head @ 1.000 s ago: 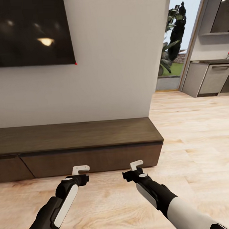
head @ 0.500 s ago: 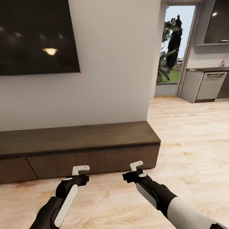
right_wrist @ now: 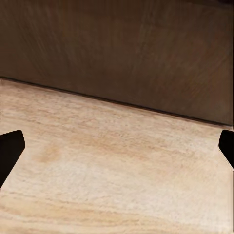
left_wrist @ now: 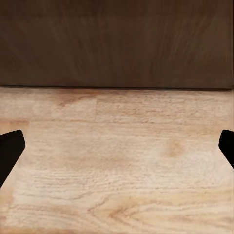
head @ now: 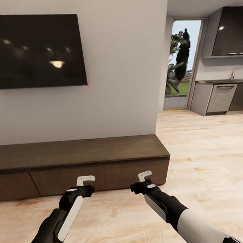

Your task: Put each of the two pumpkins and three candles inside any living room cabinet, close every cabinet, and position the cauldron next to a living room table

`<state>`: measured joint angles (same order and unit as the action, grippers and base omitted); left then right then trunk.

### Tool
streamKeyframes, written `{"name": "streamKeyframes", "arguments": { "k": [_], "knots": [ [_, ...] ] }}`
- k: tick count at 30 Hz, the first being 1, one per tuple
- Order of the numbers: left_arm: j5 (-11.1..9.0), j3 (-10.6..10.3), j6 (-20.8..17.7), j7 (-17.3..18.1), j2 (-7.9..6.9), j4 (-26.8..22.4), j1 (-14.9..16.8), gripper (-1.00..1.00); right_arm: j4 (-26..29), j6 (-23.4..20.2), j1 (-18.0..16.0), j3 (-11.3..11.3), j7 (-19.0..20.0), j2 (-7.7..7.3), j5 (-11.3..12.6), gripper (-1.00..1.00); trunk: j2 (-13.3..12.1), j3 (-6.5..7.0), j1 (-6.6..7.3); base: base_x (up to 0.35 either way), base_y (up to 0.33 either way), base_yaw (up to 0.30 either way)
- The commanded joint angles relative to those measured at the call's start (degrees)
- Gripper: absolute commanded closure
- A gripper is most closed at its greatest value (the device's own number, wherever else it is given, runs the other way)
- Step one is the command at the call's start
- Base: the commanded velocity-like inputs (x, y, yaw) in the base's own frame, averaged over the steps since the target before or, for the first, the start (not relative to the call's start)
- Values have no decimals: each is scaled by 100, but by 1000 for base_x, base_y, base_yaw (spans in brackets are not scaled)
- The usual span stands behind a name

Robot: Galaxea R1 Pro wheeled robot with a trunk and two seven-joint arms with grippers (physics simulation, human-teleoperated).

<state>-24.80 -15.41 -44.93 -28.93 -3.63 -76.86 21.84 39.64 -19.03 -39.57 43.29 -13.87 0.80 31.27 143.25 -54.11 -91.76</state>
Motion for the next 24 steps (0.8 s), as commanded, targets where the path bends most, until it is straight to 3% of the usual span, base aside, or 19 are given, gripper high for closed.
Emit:
{"name": "streamKeyframes", "arguments": {
  "k": [1,12,24],
  "knots": [
    [-60,-15,-10,-60,-6,-5,5,-100,9,-13,-7,30,-54,-3,57,-100,1,17,4,-30,0,0],
    [-59,-7,-7,-60,-6,-4,5,-100,0,-13,-7,30,-54,-1,63,-100,-369,222,210,-230,0,0],
    [-53,-12,-7,-60,-5,-4,5,-100,3,-13,-7,30,-53,-1,61,-100,-850,437,473,-30,0,0]
  ]
}}
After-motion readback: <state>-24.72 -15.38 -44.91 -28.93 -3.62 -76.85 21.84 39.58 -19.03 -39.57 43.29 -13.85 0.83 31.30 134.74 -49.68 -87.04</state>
